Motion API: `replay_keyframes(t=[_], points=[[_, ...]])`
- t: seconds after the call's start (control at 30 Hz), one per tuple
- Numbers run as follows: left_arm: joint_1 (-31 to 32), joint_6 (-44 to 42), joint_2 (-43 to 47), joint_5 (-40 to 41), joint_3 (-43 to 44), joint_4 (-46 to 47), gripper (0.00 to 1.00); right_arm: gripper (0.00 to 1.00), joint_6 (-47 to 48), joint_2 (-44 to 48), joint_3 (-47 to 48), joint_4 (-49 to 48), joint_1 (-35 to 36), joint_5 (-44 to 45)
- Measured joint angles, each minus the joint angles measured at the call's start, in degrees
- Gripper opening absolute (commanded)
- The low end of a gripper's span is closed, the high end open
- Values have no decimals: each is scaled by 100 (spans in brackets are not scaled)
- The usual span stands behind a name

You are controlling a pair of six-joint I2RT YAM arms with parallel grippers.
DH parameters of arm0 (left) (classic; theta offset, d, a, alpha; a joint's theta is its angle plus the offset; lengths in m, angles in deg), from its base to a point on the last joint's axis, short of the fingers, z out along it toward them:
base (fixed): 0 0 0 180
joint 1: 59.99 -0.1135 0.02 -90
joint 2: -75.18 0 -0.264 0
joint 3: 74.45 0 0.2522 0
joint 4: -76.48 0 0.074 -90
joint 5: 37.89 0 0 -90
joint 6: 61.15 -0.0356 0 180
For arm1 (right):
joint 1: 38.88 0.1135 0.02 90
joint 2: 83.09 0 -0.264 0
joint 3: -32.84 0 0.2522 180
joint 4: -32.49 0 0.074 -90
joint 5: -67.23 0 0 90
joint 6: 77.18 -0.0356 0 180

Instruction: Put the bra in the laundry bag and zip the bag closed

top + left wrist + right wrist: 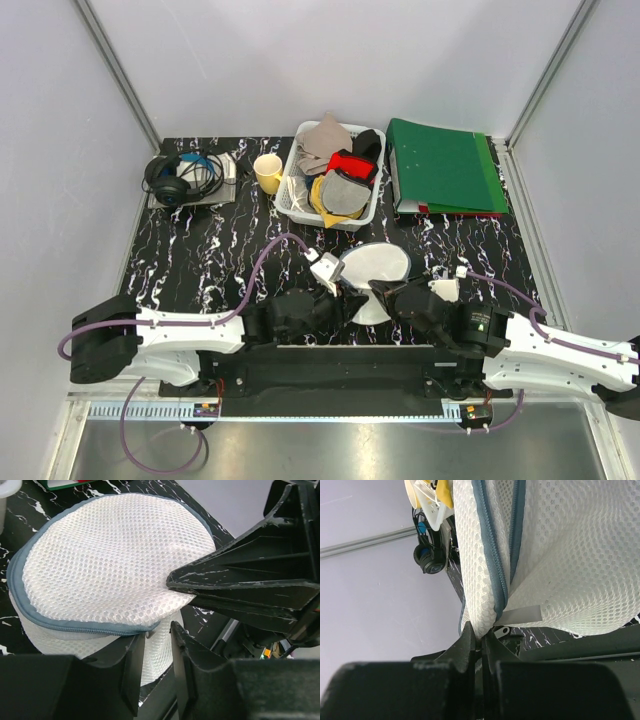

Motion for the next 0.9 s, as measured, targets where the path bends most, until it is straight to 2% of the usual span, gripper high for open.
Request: replay_keyframes(t=[0.07, 0.2, 0.3, 0.63, 0.83, 0.9], points=[[0, -24, -13, 83, 0, -4, 24, 0, -7, 0, 0, -20, 2, 0], [0, -39, -26, 245, 4, -48, 8, 0, -9, 0, 0, -55, 0, 0], [11, -11, -44, 402, 85, -203, 0, 0, -9, -2, 0, -72, 0, -2], [48, 125, 83, 977, 267, -960, 0, 0, -22, 216, -157, -131, 0, -66], [-55, -105, 955, 935, 17, -1635, 0, 0, 28, 605, -258, 55, 0, -122], [-68, -280, 1266, 632, -68, -1764, 0, 0, 501, 514, -160, 105, -57, -208]])
